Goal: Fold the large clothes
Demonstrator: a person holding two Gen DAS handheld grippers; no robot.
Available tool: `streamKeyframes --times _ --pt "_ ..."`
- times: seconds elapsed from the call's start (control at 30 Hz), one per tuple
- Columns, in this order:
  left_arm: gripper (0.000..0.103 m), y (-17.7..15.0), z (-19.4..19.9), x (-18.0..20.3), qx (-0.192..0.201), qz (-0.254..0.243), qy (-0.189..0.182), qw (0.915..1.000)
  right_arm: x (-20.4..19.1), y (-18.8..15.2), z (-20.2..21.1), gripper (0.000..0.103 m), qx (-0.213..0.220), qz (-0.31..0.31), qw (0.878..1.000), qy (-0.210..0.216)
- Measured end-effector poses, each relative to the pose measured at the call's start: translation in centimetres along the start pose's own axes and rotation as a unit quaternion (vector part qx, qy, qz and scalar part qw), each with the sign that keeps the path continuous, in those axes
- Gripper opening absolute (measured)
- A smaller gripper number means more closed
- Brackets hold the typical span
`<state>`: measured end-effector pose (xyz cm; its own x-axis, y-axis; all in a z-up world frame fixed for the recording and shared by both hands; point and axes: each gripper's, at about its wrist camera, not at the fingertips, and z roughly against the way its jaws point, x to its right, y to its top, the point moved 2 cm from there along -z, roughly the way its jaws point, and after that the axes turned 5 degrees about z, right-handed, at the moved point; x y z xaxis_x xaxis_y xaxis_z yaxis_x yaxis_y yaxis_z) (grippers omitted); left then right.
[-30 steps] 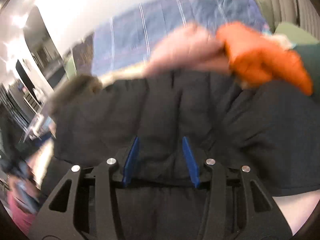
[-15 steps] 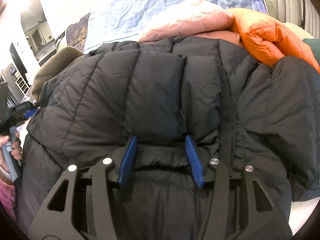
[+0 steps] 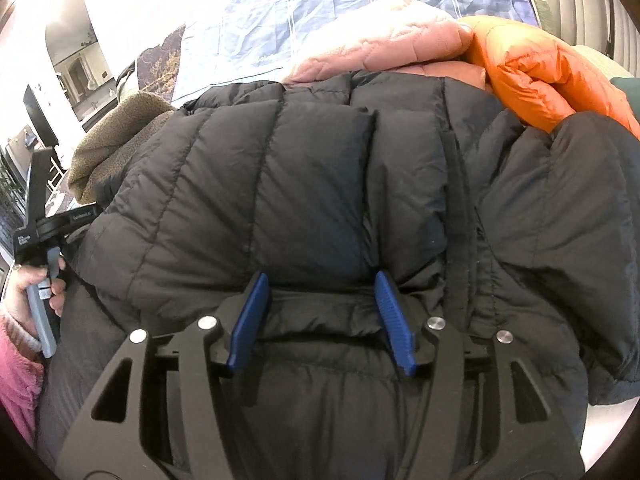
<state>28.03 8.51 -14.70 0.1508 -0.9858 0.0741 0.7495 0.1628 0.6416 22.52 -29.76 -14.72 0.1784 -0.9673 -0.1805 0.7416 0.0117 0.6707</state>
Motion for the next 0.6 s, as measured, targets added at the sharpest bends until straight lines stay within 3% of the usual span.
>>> streamKeyframes --times 0.03,0.13,0.2,0.23,0.27,0.33,0.4,0.47,0.5,0.57,0.6 --pt "0.022 0.0 0.8 0.4 0.004 -0.002 0.011 0.9999 0.0 0.0 0.0 0.058 -0.001 -0.001 1.0 0.001" --pt "0.024 0.3 5.2 2.8 0.032 0.004 -0.078 0.9964 0.1 0.0 -0.1 0.06 -0.001 0.0 1.0 0.004" --pt "0.038 0.0 8.1 5.4 0.054 -0.003 -0.137 0.9891 0.1 0.0 0.1 0.061 0.001 0.0 1.0 0.005" --pt "0.05 -0.3 8.9 6.8 0.058 -0.005 -0.163 0.9849 0.2 0.0 0.2 0.061 0.002 -0.003 1.0 0.007" --pt "0.057 -0.8 9.1 8.7 0.048 -0.01 -0.199 0.9788 0.4 -0.1 0.4 0.06 0.005 -0.008 1.0 0.01" --pt "0.059 -2.4 8.0 11.6 0.007 -0.034 -0.238 0.9707 1.3 -0.3 1.9 0.059 0.014 -0.035 0.999 0.016" --pt "0.064 -5.2 5.6 14.4 -0.018 -0.093 -0.2 0.9752 2.9 -0.7 4.7 0.059 0.032 -0.075 0.996 0.025" --pt "0.067 -7.8 4.3 16.1 0.004 -0.149 -0.153 0.977 5.9 -1.8 8.6 0.06 0.057 -0.119 0.991 0.018" --pt "0.068 -7.9 4.4 16.3 0.005 -0.149 -0.151 0.9771 7.6 -2.5 10.5 0.061 0.07 -0.138 0.988 0.004" --pt "0.071 -7.9 4.5 16.2 0.002 -0.143 -0.156 0.9773 12.7 -4.8 15.0 0.061 0.105 -0.197 0.974 -0.038" --pt "0.072 -8.1 4.4 16.0 0.002 -0.139 -0.161 0.9772 16.3 -6.9 17.8 0.061 0.126 -0.256 0.956 -0.07"
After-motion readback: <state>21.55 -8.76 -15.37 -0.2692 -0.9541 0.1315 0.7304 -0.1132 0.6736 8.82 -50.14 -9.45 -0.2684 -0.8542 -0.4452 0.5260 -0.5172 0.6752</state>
